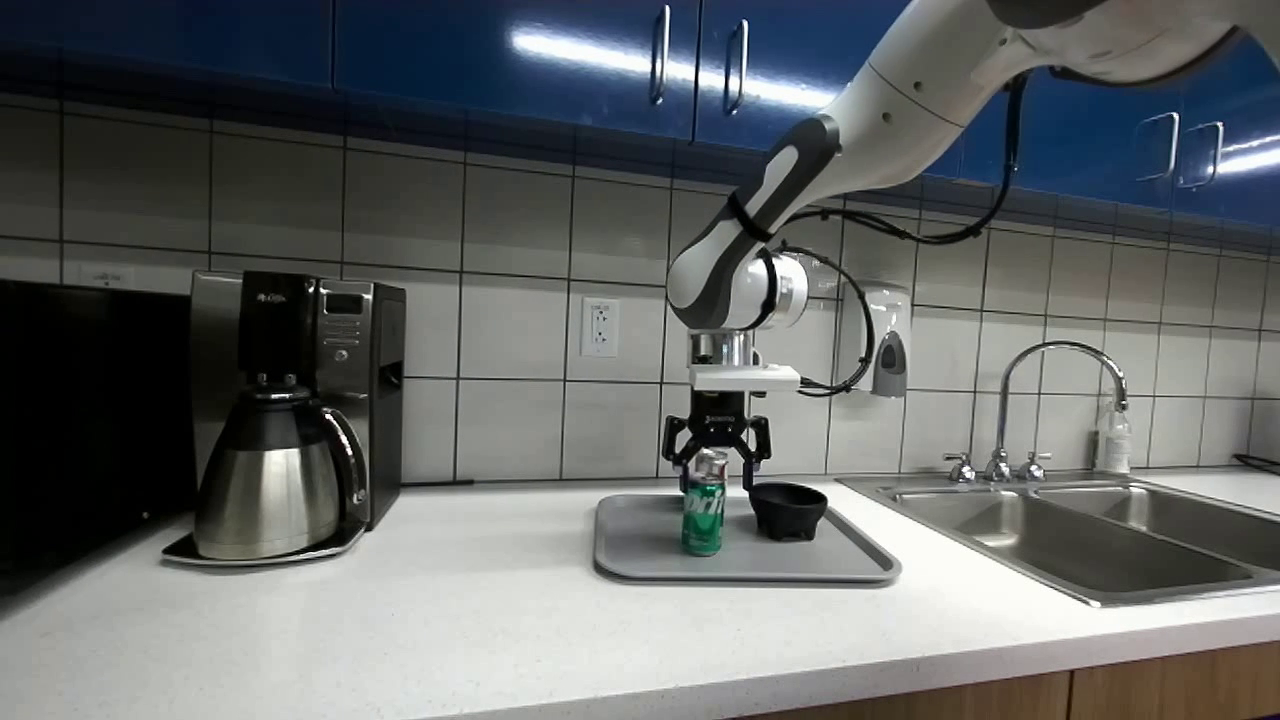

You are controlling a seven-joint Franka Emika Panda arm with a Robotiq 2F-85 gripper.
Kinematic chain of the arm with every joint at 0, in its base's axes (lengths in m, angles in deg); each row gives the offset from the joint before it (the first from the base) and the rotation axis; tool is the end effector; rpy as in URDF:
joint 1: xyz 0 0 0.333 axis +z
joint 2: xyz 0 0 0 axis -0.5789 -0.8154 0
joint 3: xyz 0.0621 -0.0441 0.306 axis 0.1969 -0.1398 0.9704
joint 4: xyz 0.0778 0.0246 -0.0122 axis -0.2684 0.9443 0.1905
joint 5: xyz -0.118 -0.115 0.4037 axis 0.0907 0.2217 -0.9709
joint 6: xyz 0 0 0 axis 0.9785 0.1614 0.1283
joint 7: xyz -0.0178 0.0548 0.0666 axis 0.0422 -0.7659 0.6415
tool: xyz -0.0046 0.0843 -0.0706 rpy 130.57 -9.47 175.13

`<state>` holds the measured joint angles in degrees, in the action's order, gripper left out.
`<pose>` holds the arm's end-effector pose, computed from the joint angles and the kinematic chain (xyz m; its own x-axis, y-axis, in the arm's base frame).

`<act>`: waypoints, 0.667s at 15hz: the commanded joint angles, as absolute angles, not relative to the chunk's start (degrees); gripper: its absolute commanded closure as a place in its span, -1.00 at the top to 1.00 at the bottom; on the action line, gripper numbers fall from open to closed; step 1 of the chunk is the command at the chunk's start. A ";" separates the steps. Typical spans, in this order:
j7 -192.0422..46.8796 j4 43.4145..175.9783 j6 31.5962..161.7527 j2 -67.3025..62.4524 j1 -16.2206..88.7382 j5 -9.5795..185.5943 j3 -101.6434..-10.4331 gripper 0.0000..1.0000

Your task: Remove the objects on the tray

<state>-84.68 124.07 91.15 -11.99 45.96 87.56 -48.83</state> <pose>0.6444 0.1560 0.2347 0.9978 -0.0272 -0.0601 -0.0257 -0.9993 0.0253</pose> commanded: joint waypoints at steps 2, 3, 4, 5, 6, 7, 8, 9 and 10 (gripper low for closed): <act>-86.05 118.81 87.65 -15.27 47.40 89.36 -49.93 1.00; -86.10 118.25 87.41 -15.73 47.53 89.41 -50.04 1.00; -86.07 117.69 87.07 -16.16 47.61 89.40 -50.14 1.00; -86.12 117.18 86.89 -16.54 47.74 89.47 -50.26 1.00; -86.09 116.72 86.63 -16.90 47.83 89.45 -50.38 1.00; -86.12 116.28 86.43 -17.25 47.95 89.45 -50.54 1.00; -86.09 115.96 86.33 -17.46 48.06 89.43 -50.62 1.00; -86.02 115.65 86.18 -17.68 48.13 89.42 -50.68 1.00; -86.04 115.41 86.10 -17.86 48.20 89.43 -50.73 1.00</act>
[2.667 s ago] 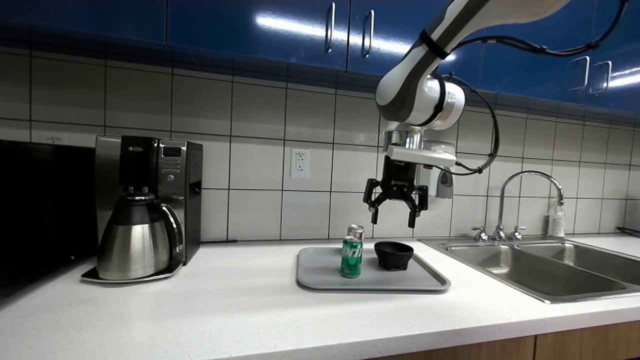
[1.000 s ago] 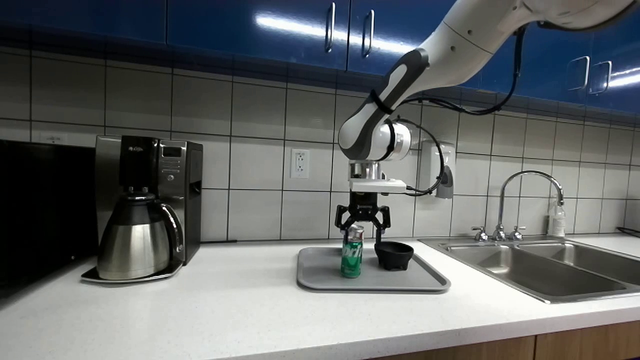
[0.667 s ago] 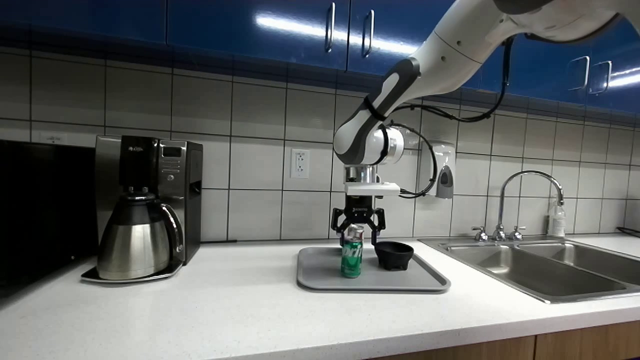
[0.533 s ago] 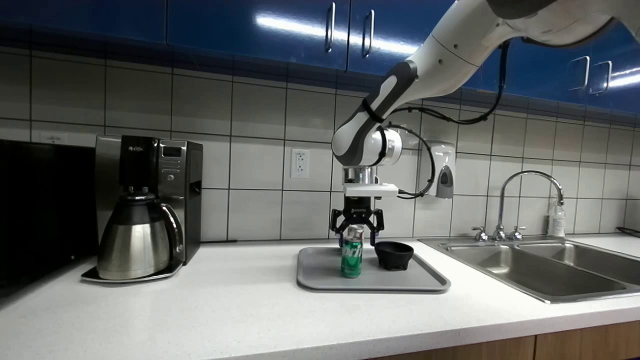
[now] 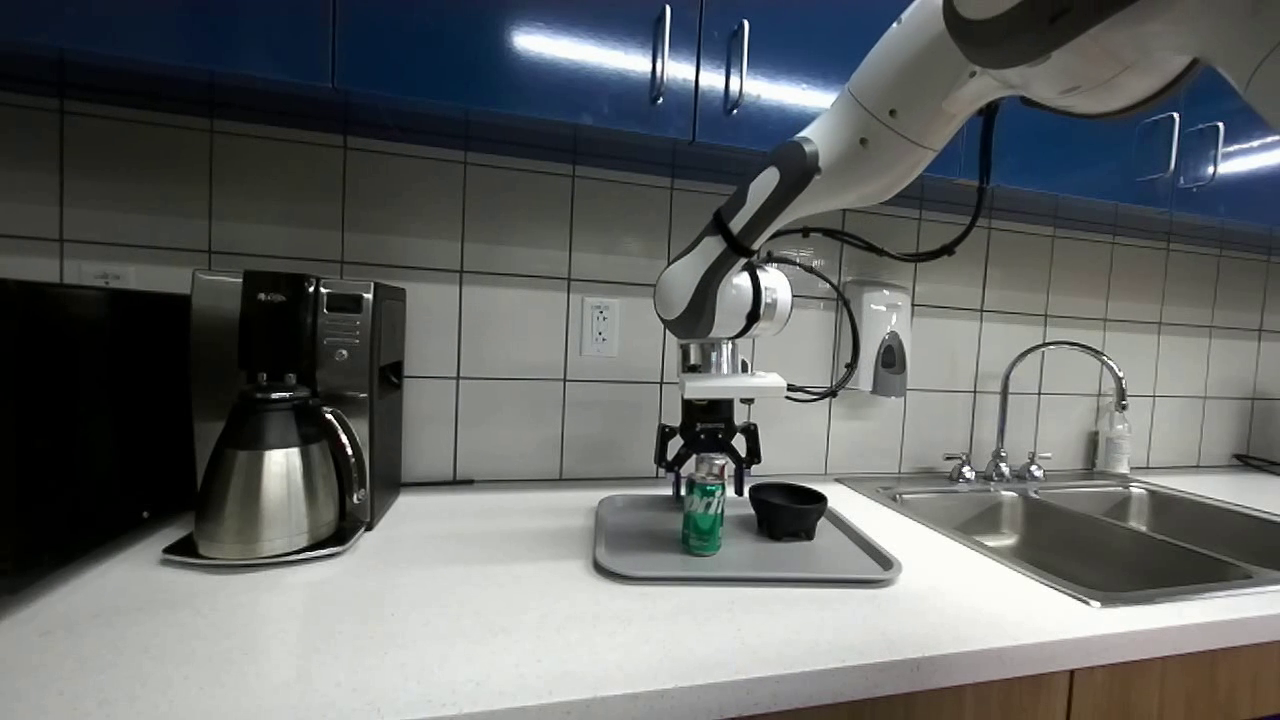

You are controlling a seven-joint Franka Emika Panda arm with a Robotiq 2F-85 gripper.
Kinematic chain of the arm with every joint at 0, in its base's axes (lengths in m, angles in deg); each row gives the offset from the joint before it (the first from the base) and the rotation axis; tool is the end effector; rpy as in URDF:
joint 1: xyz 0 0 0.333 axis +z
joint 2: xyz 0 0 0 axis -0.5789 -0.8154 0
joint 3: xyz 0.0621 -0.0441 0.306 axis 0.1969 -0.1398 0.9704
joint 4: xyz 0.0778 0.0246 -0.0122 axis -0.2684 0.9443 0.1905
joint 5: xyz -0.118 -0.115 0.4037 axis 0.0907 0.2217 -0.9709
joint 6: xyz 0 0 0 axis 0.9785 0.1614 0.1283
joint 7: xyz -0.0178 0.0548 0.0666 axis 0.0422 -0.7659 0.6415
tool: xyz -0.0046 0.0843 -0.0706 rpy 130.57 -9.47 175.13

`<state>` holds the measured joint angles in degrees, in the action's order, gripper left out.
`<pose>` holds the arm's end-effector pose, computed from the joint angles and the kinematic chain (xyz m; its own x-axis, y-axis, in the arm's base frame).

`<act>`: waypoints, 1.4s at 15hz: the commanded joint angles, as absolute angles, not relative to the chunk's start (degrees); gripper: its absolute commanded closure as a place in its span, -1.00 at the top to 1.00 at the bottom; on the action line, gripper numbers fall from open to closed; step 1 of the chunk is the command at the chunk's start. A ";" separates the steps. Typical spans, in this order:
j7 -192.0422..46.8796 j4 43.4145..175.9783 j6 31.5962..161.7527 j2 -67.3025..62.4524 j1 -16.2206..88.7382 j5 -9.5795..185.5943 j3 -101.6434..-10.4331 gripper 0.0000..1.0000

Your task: Remove the objects on the tray

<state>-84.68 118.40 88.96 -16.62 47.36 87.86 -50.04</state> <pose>0.6644 0.1628 0.2217 0.9968 -0.0216 -0.0766 -0.0184 -0.9990 0.0419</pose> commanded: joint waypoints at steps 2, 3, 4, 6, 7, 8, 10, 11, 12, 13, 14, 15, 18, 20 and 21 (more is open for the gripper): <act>-85.99 114.95 85.84 -18.17 48.24 89.24 -50.74 0.47; -85.92 114.76 85.67 -18.29 48.23 89.21 -50.75 0.35; -85.91 114.57 85.50 -18.43 48.26 89.20 -50.78 0.16; -85.84 114.32 85.30 -18.60 48.27 89.17 -50.78 -0.17; -85.84 114.24 85.20 -18.59 48.30 89.16 -50.78 -0.23; -85.77 114.25 85.14 -18.49 48.27 89.11 -50.75 -0.23; -85.72 114.58 85.42 -17.94 48.24 89.01 -50.69 -0.23; -85.64 114.77 85.55 -17.57 48.21 88.95 -50.64 -0.23; -85.57 114.94 85.66 -17.23 48.18 88.89 -50.60 -0.23; -85.53 115.18 85.89 -16.86 48.20 88.94 -50.58 -0.23; -85.46 115.26 86.01 -16.68 48.22 88.96 -50.55 -0.23; -85.34 115.61 86.34 -16.23 48.26 89.02 -50.51 -0.23; -84.97 116.27 86.80 -15.30 48.33 89.12 -50.40 -0.23; -84.62 116.82 86.98 -14.70 48.37 89.17 -50.31 -0.23; -84.31 117.25 87.20 -14.30 48.38 89.18 -50.21 -0.23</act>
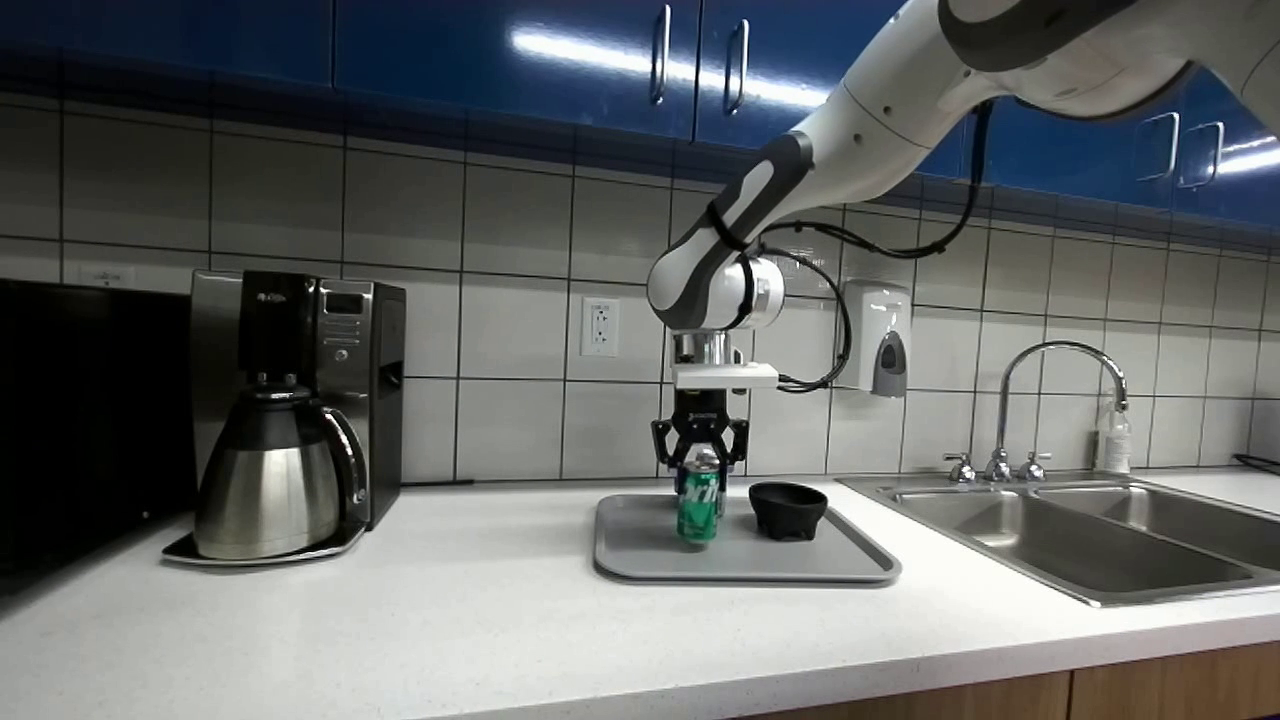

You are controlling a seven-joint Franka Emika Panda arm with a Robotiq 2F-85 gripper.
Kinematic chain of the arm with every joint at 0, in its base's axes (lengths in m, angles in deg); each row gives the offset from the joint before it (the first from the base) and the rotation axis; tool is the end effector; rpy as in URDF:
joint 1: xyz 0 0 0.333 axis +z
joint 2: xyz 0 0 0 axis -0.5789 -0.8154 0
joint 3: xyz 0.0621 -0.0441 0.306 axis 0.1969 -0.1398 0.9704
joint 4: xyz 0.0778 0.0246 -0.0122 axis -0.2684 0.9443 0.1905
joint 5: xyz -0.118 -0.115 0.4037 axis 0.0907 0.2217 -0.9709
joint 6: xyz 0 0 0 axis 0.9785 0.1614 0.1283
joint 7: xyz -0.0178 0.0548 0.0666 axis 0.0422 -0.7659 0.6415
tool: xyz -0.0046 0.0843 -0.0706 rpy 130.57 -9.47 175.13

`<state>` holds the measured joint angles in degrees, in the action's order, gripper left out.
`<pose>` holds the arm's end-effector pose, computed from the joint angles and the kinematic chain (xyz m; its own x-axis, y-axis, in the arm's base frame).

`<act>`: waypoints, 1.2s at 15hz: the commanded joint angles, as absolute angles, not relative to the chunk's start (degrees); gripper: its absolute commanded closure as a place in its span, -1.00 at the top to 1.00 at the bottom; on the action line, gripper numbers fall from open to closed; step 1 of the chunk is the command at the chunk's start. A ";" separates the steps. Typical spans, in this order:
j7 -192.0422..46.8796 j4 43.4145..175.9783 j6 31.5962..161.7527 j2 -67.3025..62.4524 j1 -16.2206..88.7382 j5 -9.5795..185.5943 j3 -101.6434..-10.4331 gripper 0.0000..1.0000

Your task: Remove the objects on the tray

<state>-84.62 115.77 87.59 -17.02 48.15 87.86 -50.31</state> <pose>0.6744 0.1715 0.2359 0.9980 -0.0120 -0.0615 -0.0095 -0.9991 0.0409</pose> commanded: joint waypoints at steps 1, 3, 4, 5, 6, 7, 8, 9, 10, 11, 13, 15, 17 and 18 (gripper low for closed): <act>-84.14 117.52 87.38 -14.00 48.41 89.21 -50.16 -0.23; -83.60 118.16 87.71 -13.36 48.50 89.43 -50.03 -0.23; -83.36 118.35 87.83 -13.12 48.62 89.66 -49.99 -0.23; -82.97 118.46 87.87 -12.91 48.74 89.95 -49.90 -0.23; -82.72 118.61 88.01 -12.63 48.90 90.37 -49.85 -0.23; -82.26 118.66 88.12 -12.46 49.05 90.81 -49.72 -0.23; -81.79 118.48 88.06 -12.43 49.22 91.26 -49.57 -0.23; -81.36 118.34 88.02 -12.40 49.37 91.73 -49.36 -0.23; -80.95 118.16 88.14 -12.39 49.49 92.03 -49.12 -0.23; -80.48 118.05 88.15 -12.33 49.60 92.29 -48.91 -0.23; -79.76 117.73 88.37 -12.43 49.89 92.81 -48.64 -0.23; -78.83 117.25 88.53 -12.80 50.08 93.03 -48.21 -0.23; -78.20 116.84 88.84 -13.05 50.40 93.15 -47.86 -0.23; -77.84 116.67 88.90 -13.10 50.57 93.14 -47.62 -0.23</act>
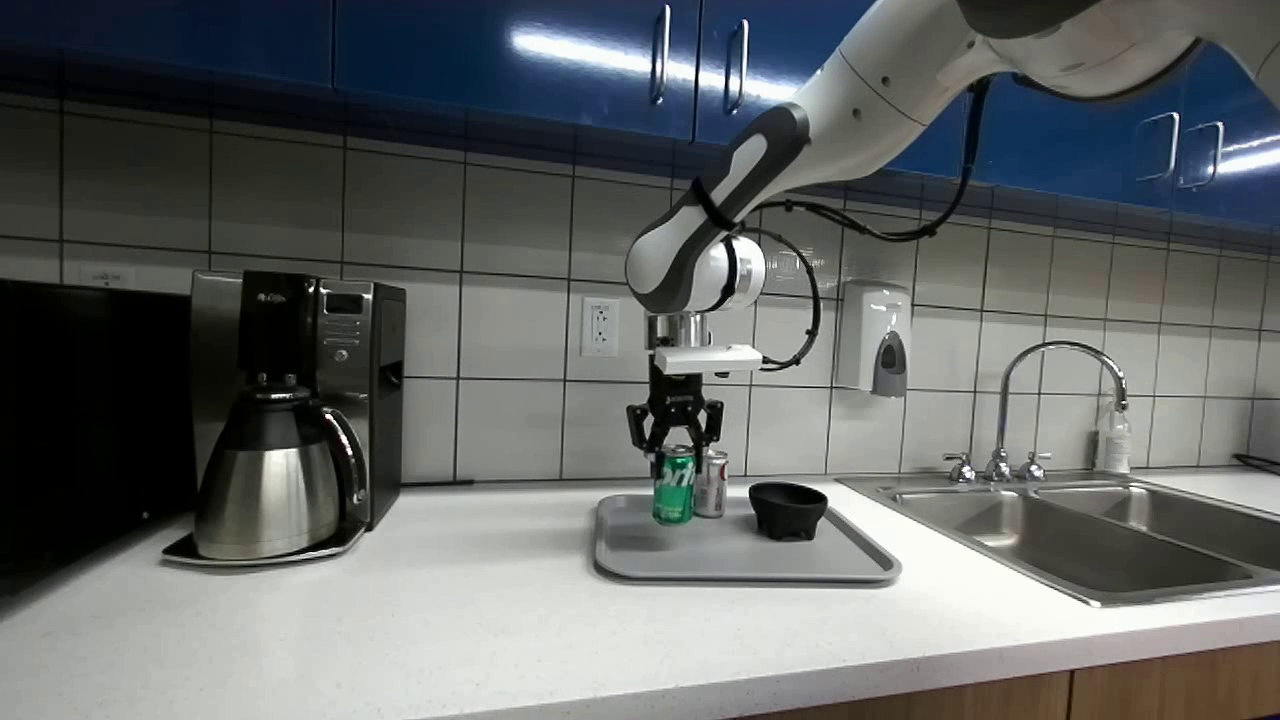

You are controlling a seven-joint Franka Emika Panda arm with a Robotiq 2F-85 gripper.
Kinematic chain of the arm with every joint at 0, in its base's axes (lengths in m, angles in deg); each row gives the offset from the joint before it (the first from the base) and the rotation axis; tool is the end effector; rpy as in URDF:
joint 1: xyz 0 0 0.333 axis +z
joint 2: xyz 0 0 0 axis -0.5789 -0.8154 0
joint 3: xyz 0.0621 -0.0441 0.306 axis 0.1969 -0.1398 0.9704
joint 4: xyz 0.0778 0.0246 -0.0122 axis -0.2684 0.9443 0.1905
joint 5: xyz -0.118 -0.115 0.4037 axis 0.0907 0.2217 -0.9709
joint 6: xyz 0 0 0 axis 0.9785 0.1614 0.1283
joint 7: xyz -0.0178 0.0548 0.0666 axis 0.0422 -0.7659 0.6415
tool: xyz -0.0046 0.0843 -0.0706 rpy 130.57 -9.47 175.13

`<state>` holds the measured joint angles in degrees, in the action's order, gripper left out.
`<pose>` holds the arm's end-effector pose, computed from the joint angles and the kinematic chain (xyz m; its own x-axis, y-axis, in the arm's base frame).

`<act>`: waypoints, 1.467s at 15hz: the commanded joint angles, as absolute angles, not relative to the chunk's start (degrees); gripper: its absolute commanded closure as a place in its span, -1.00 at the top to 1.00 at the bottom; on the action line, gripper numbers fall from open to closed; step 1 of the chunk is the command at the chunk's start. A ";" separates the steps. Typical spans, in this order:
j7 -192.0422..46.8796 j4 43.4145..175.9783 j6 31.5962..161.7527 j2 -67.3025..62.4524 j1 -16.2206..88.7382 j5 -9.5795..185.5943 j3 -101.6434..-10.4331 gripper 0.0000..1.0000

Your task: Remove the objects on the tray

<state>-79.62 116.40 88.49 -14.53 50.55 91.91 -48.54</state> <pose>0.6634 0.2169 0.2629 0.9824 0.1867 -0.0095 0.1869 -0.9800 0.0682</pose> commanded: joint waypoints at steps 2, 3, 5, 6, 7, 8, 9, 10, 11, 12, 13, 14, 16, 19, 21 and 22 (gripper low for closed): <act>-77.21 115.88 88.96 -13.59 50.94 93.17 -47.12 -0.23; -77.12 115.49 88.92 -13.81 51.26 93.29 -47.00 -0.23; -76.96 114.32 88.13 -14.46 51.94 93.27 -46.55 -0.23; -77.27 114.00 88.19 -14.54 52.43 93.40 -46.46 -0.23; -77.51 113.78 88.24 -14.60 52.90 93.55 -46.39 -0.23; -77.81 113.52 88.29 -14.70 53.44 93.77 -46.27 -0.23; -78.23 113.32 88.49 -14.82 54.00 94.11 -46.23 -0.23; -78.64 113.07 88.63 -15.00 54.62 94.54 -46.25 -0.23; -79.05 112.72 88.56 -15.24 55.26 94.95 -46.28 -0.23; -79.44 112.25 88.35 -15.58 55.92 95.39 -46.28 -0.23; -79.75 111.95 88.28 -15.80 56.50 95.83 -46.27 -0.23; -80.31 111.56 88.30 -16.13 57.17 96.31 -46.32 -0.23; -81.47 110.71 88.18 -16.80 58.43 96.98 -46.35 -0.23; -84.56 109.35 88.55 -17.89 60.55 98.09 -46.64 -0.23; -87.39 108.10 88.68 -18.80 62.15 99.17 -47.00 -0.23; -88.68 107.44 88.57 -19.28 62.96 99.74 -47.14 -0.23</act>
